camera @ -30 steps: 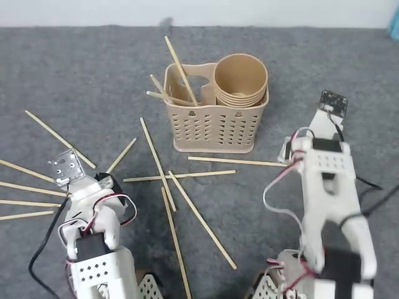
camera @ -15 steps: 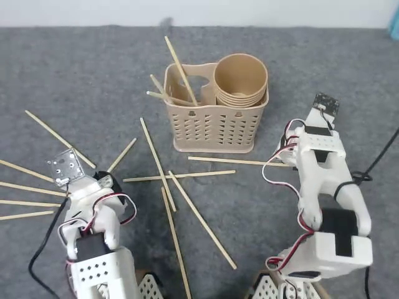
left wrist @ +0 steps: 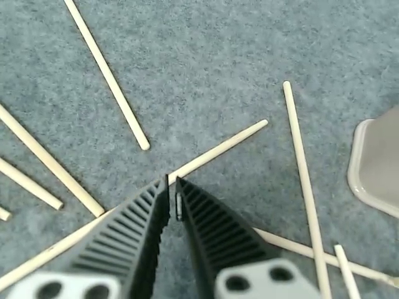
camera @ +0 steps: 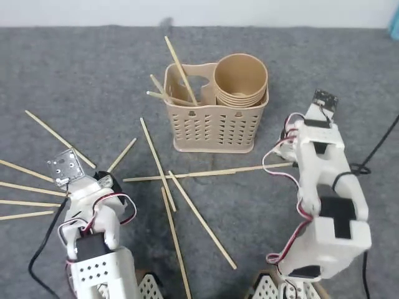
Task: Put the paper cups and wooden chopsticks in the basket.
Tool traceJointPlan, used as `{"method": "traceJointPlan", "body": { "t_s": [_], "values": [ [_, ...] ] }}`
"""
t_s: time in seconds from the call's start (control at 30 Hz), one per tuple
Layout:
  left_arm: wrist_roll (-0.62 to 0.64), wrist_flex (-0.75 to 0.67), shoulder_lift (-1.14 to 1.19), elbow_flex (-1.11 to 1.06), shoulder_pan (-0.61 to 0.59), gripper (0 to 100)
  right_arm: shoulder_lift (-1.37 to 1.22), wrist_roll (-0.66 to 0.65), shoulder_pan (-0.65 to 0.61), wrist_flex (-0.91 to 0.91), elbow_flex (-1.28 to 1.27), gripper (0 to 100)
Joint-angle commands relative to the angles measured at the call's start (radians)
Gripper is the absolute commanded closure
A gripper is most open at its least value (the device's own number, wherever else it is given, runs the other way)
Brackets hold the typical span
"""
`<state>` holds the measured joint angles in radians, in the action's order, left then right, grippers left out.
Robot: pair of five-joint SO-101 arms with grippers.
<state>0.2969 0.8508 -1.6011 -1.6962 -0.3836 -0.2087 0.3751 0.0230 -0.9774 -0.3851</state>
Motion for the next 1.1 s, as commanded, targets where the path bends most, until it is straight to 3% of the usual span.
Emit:
{"method": "traceJointPlan", "body": {
  "t_s": [0.0, 0.2, 0.5, 0.7, 1.07],
  "values": [
    [-0.011, -0.029, -0.011, 0.004, 0.006, 99, -0.081, 0.012, 0.002, -0.117, 0.146, 88.1],
    [-0.011, -0.029, -0.011, 0.004, 0.006, 99, -0.185, 0.011, 0.002, -0.239, 0.273, 96.7],
    [-0.011, -0.029, -0.011, 0.004, 0.006, 99, -0.189, -0.031, 0.039, -0.294, 0.278, 97.1],
    [-0.011, -0.029, -0.011, 0.004, 0.006, 99, -0.188, -0.032, 0.033, -0.320, 0.278, 87.2],
    [-0.011, -0.031, -0.011, 0.004, 0.006, 99, -0.186, 0.018, 0.030, -0.321, 0.319, 86.6]
  ]
}}
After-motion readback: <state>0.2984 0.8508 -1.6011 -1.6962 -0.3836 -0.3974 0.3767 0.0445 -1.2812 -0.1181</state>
